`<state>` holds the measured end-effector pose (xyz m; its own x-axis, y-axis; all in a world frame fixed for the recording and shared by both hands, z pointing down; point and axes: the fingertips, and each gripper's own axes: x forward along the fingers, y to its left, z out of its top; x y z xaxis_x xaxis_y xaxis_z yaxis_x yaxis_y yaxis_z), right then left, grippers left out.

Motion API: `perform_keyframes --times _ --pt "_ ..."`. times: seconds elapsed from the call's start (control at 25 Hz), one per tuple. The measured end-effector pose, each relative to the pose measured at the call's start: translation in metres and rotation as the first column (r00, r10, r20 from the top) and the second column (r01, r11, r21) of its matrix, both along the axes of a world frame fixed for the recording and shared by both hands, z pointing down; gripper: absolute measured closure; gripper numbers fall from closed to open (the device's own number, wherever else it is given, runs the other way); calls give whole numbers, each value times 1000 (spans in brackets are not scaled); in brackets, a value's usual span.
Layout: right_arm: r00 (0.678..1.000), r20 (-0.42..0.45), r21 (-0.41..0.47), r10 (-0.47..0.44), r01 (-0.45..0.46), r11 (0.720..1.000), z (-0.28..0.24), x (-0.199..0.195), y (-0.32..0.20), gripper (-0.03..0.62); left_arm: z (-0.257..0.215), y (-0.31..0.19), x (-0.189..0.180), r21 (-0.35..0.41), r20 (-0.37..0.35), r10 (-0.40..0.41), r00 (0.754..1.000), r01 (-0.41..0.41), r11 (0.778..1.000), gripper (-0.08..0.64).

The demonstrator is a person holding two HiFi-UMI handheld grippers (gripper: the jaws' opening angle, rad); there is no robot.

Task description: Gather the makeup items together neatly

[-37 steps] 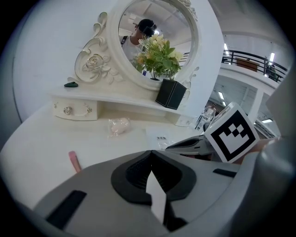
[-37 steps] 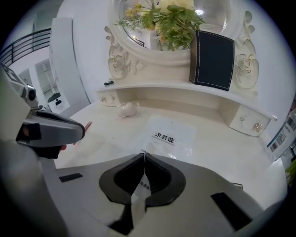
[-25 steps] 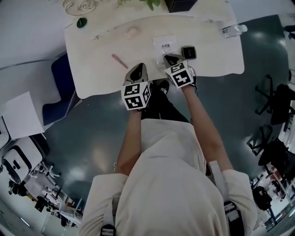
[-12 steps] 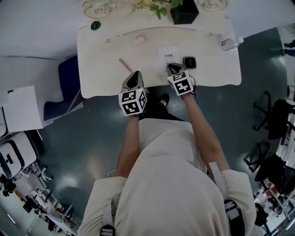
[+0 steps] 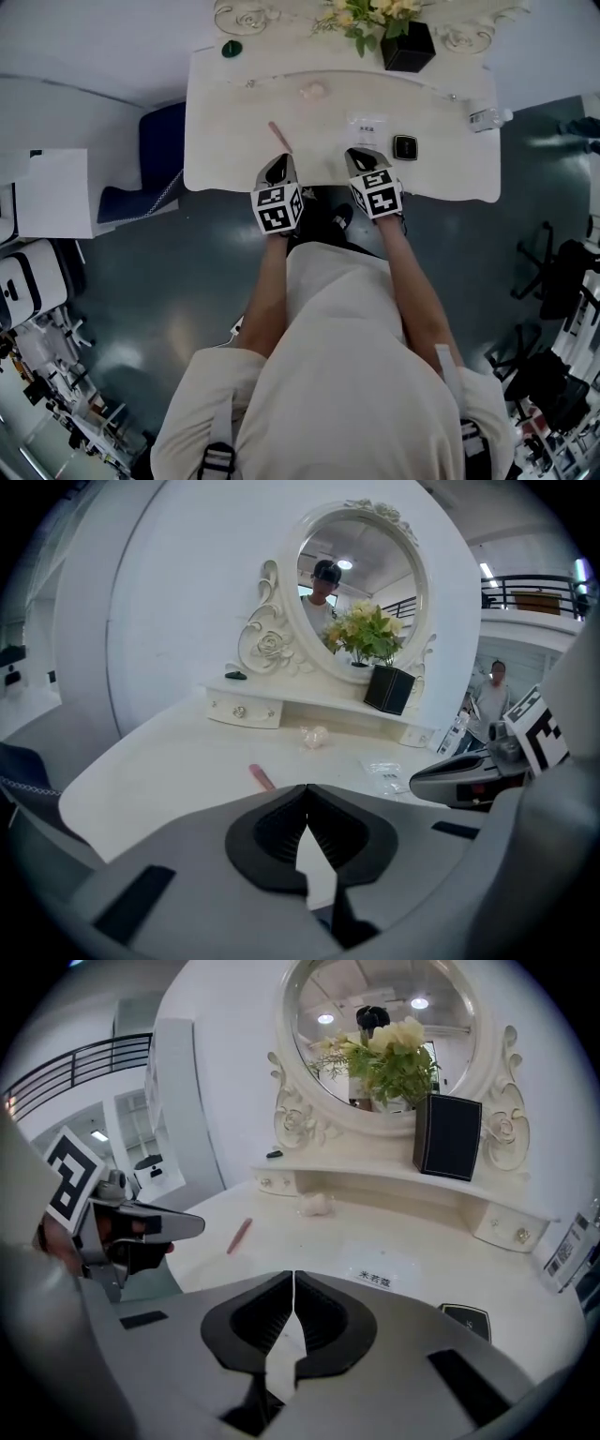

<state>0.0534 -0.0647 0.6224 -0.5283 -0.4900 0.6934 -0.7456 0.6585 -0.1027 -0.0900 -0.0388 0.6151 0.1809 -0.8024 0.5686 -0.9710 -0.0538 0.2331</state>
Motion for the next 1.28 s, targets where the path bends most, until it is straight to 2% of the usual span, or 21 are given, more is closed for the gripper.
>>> perform_keyframes --times 0.28,0.56,0.92,1.12,1.16,1.2,1.28 --pt "996 24 19 -82 82 996 -9 -47 7 545 0 3 -23 3 1 -42 999 42 999 545" --pt "992 -15 40 -129 129 991 -9 -86 3 543 -6 2 -37 11 -14 -43 999 43 999 545" --pt "991 -47 22 -125 126 992 -12 -138 -8 541 -18 -10 -68 13 18 64 998 -64 998 545" --pt "993 -47 -8 -109 109 994 -14 -160 -14 537 -25 -26 -84 21 12 99 995 -99 995 545" --pt "993 -53 -20 -106 105 994 -11 -162 -14 511 -24 -28 -86 22 6 101 995 -101 995 545" --pt "993 -60 -35 -105 103 994 -7 -164 -15 458 -23 -30 -89 20 0 102 995 -102 995 545" --pt "992 -73 -56 -101 97 994 1 -167 -16 442 -19 -32 -93 14 -10 107 994 -106 994 545"
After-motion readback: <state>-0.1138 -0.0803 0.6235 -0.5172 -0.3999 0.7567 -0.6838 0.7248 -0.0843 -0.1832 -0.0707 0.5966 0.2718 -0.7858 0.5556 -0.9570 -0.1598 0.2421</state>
